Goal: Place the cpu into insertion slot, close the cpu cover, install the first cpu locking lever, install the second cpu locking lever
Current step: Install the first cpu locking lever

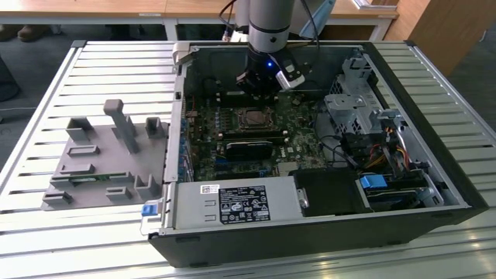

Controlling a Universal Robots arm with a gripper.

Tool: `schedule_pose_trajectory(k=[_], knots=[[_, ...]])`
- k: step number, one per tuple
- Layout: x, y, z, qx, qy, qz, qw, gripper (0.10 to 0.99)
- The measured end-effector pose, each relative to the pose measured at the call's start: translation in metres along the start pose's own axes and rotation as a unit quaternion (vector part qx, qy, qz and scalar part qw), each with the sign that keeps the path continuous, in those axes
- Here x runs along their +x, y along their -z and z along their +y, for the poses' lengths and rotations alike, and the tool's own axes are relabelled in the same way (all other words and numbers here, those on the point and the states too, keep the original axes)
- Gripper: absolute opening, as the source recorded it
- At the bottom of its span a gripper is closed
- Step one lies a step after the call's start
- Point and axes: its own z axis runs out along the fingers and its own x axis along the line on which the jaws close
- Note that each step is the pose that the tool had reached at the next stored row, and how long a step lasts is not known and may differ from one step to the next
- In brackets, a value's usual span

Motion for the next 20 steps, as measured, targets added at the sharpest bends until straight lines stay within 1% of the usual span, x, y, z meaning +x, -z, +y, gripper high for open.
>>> schedule_pose_trajectory(k=[6,15,18,20], knots=[[-0.0002,0.0006,0.0003,-0.0006,0.0,-0.0005,1.0,0.106],[-0.0002,0.0014,0.0001,0.0,0.0,-0.0002,1.0,0.106],[-0.0002,0.0012,0.0,0.001,0.0,-0.0001,1.0,0.106],[-0.0002,0.0009,0.0,0.0028,0.0,0.0,1.0,0.106]])
